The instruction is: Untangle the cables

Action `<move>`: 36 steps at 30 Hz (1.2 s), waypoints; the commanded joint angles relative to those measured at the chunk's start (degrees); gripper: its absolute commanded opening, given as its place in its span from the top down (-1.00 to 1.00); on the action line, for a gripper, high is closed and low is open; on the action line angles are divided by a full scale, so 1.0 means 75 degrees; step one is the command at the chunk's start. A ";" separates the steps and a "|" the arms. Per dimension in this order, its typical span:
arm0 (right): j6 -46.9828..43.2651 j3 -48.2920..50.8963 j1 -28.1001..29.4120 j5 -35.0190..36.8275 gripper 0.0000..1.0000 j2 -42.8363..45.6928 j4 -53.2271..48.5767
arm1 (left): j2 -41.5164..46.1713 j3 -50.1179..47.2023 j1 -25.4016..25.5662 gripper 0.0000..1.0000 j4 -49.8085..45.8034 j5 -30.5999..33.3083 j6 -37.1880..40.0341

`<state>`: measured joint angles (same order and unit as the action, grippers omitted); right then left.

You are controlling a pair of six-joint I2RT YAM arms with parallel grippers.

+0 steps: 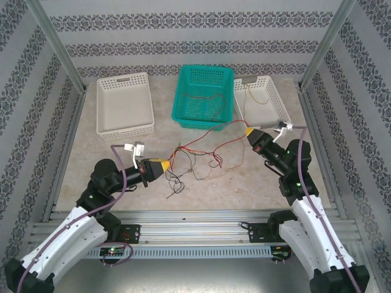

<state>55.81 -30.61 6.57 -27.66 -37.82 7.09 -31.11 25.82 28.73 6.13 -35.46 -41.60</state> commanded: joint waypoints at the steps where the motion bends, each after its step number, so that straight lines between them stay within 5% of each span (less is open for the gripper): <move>1: 0.0168 0.0075 -0.0668 0.0430 1.00 0.0526 -0.0739 | -0.0004 0.1032 -0.0179 1.00 -0.2841 0.1321 0.1093; 9: -0.0199 -0.0404 -0.1683 0.0564 1.00 0.1112 -0.2198 | -0.1302 0.3246 -0.0477 1.00 -0.5589 0.2661 0.2301; 15: -0.0230 -0.1213 -0.1454 -0.0712 1.00 0.0328 -0.1302 | -0.2124 0.4105 -0.0502 1.00 -0.5778 0.2218 0.3197; 24: -0.2235 -0.3994 0.0795 0.0642 1.00 -0.2191 -0.1963 | -0.2689 0.3712 -0.0482 1.00 -0.4889 0.1680 0.4002; 36: -0.2914 -0.7867 0.1243 0.0860 1.00 -0.7016 -0.2178 | -0.2376 0.3055 -0.0419 1.00 -0.4447 0.1282 0.4151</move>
<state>36.69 -85.10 15.00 -22.83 -85.65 -7.75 -49.06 49.21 25.76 -30.20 -24.62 -12.16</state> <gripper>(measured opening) 0.042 0.045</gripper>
